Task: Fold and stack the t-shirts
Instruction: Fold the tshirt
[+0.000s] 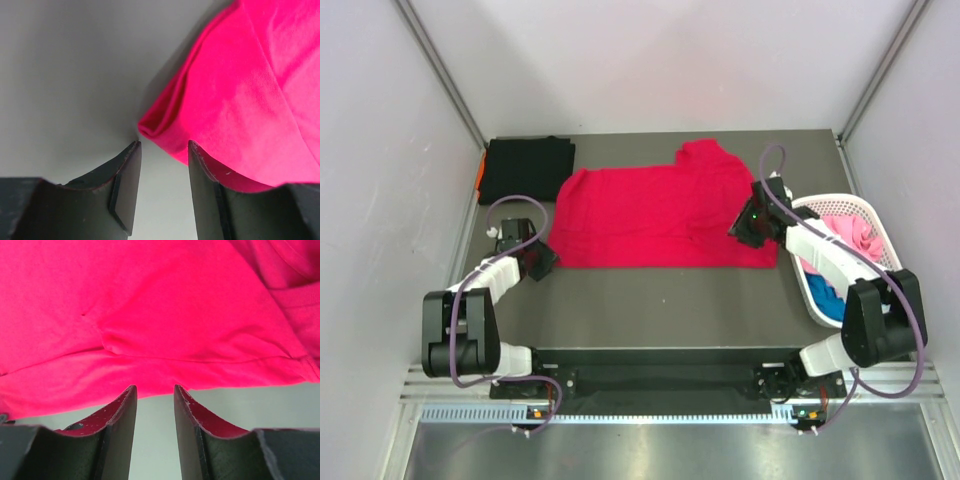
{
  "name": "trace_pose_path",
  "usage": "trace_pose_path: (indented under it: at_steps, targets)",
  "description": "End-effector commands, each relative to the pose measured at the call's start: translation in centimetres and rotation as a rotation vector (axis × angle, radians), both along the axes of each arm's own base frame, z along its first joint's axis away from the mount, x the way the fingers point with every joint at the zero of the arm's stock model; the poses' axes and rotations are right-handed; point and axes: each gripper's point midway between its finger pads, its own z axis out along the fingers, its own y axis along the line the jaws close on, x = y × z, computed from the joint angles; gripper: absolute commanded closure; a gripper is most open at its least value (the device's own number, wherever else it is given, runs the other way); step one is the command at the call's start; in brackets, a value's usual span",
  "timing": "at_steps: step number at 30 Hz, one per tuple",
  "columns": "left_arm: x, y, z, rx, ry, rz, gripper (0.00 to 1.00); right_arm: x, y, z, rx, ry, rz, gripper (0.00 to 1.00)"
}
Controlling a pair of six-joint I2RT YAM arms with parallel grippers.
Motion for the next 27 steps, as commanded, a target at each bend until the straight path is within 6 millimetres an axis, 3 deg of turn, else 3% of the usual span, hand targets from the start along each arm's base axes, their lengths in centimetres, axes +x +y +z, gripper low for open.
trace_pose_path:
  at_steps: [1, 5, 7, 8, 11, 18, 21, 27]
  targets:
    - [1.3, 1.9, 0.2, 0.085, -0.043, 0.05, 0.52, 0.1, 0.1, 2.2, 0.037, -0.08, 0.019, 0.64]
    - [1.4, 1.7, 0.1, 0.074, -0.044, 0.041, 0.62, -1.6, -0.5, 1.4, 0.021, -0.066, 0.022, 0.63]
    - [1.2, 1.5, 0.0, 0.067, -0.037, 0.032, 0.75, -3.0, -1.5, 0.4, -0.001, -0.004, -0.014, 0.62]
    - [0.8, 1.5, 0.0, 0.068, -0.023, 0.032, 0.89, -3.5, -2.0, 0.3, -0.013, 0.005, -0.038, 0.62]
    - [0.3, 1.9, 0.7, 0.095, -0.021, 0.04, 1.0, -4.8, -3.3, -0.3, -0.027, 0.017, -0.106, 0.57]
    - [-1.2, 2.8, 2.5, 0.147, -0.045, 0.059, 1.0, -5.9, -7.3, -1.1, -0.117, 0.017, -0.289, 0.52]
    - [-1.8, 3.8, 3.0, 0.209, -0.042, 0.07, 1.0, -6.3, -8.1, -1.3, -0.152, 0.013, -0.306, 0.52]
    - [-2.8, 4.0, 3.2, 0.222, -0.036, 0.07, 1.0, -7.0, -9.2, -2.2, -0.167, 0.001, -0.369, 0.55]
